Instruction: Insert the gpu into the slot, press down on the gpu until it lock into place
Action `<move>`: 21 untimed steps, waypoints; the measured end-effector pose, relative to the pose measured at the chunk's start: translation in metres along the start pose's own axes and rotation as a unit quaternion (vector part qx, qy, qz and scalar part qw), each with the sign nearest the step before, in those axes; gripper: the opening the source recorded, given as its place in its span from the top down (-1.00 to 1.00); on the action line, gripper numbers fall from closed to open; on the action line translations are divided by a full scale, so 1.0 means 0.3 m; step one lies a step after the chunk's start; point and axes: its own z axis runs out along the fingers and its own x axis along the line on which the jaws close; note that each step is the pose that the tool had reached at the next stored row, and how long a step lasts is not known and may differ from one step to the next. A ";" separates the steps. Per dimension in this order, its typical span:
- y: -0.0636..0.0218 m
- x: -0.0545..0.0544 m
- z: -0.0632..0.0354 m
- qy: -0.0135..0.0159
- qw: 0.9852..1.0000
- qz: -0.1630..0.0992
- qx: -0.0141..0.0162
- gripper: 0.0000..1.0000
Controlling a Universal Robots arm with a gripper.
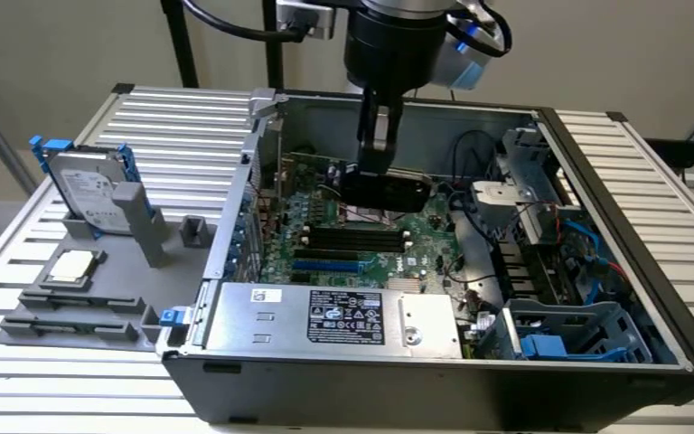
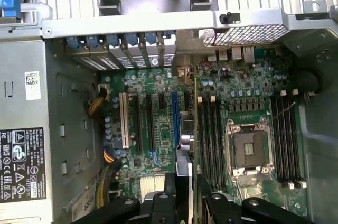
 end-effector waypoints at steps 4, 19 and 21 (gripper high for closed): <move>0.011 0.002 0.025 -0.001 1.000 -0.002 0.000 0.48; 0.051 0.032 0.109 -0.001 1.000 -0.012 0.005 0.48; 0.057 0.036 0.116 -0.002 1.000 -0.014 0.009 0.48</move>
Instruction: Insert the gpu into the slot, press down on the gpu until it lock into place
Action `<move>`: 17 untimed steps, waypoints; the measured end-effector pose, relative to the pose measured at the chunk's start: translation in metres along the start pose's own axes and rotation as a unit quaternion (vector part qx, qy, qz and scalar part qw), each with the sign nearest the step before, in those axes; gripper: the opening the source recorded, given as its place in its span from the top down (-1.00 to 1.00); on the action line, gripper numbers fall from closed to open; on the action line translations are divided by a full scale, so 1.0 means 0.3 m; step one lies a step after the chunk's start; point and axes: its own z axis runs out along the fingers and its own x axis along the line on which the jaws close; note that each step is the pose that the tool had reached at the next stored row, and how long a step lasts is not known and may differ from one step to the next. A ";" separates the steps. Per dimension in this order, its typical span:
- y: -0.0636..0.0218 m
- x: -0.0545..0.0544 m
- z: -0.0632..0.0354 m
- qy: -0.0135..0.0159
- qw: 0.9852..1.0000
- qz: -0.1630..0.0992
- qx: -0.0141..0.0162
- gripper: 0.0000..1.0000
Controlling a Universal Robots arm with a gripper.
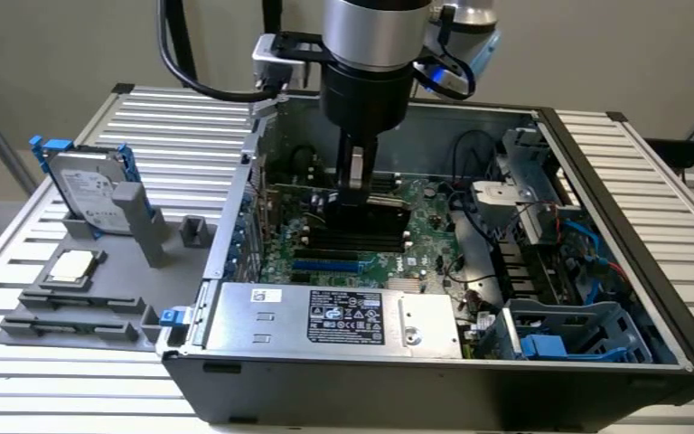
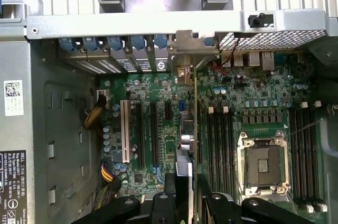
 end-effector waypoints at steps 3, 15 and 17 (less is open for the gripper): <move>0.011 0.005 0.009 -0.001 1.000 -0.003 0.007 0.48; 0.038 0.015 0.075 -0.005 1.000 -0.005 0.014 0.48; 0.038 0.015 0.087 -0.005 1.000 -0.003 0.015 0.48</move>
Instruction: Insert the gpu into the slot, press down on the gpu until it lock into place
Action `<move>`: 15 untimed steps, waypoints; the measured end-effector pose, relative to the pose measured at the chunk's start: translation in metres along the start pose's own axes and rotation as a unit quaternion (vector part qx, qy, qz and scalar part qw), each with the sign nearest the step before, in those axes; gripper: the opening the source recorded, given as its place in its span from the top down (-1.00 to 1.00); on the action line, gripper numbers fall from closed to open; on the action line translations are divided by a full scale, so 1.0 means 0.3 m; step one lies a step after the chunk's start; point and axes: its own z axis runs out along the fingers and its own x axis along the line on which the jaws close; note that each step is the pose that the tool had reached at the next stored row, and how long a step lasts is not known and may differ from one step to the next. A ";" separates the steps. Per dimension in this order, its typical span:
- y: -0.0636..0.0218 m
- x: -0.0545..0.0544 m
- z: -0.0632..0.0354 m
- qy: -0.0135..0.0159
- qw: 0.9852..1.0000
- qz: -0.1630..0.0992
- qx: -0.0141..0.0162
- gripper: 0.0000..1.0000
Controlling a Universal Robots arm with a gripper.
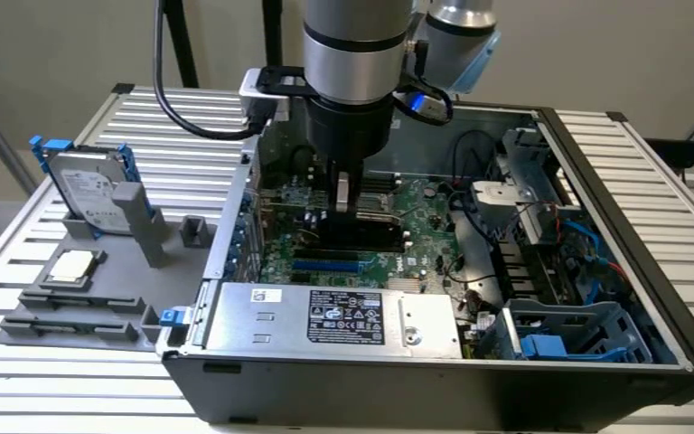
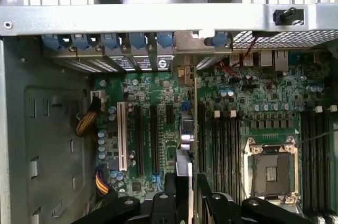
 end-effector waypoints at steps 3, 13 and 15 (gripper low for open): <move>0.003 0.001 0.018 0.000 1.000 0.006 0.000 0.48; 0.020 0.005 0.067 0.000 1.000 0.009 0.000 0.48; 0.020 0.005 0.068 0.000 1.000 0.009 0.000 0.48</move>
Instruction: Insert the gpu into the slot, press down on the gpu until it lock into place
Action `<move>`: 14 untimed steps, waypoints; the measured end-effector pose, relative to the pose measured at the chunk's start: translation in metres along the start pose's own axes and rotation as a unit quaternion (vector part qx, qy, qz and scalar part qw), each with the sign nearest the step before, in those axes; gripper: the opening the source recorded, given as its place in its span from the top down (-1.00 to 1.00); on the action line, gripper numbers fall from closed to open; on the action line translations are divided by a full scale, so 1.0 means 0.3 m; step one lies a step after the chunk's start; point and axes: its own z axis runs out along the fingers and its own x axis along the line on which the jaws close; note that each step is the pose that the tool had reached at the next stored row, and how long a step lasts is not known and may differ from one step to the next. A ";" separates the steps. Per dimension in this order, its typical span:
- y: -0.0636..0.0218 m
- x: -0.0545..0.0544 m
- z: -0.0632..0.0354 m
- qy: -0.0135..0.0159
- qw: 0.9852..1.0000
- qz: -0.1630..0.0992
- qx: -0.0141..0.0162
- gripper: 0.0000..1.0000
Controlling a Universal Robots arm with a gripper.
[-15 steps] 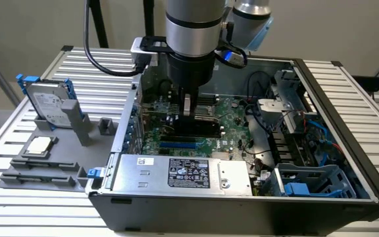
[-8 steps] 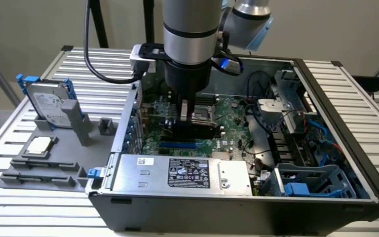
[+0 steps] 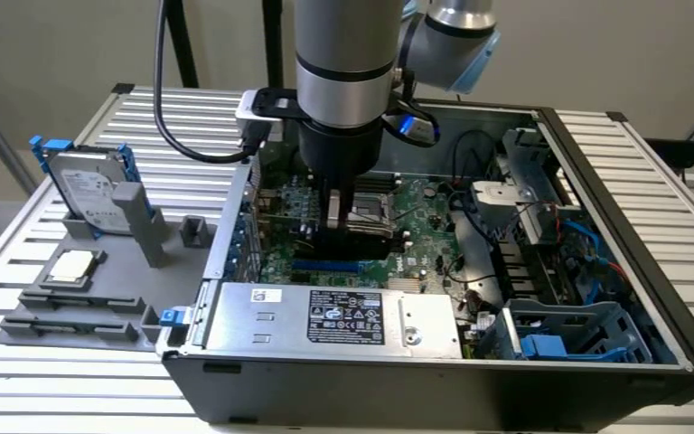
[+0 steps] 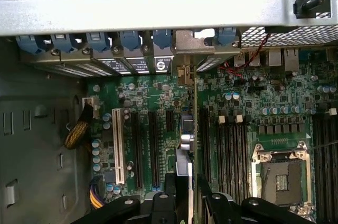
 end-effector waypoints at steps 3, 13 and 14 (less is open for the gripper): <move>0.000 0.000 0.000 0.000 1.000 0.000 0.000 0.48; 0.004 -0.003 0.001 0.000 1.000 0.002 -0.001 0.48; 0.005 -0.003 0.001 0.000 1.000 0.002 -0.001 0.48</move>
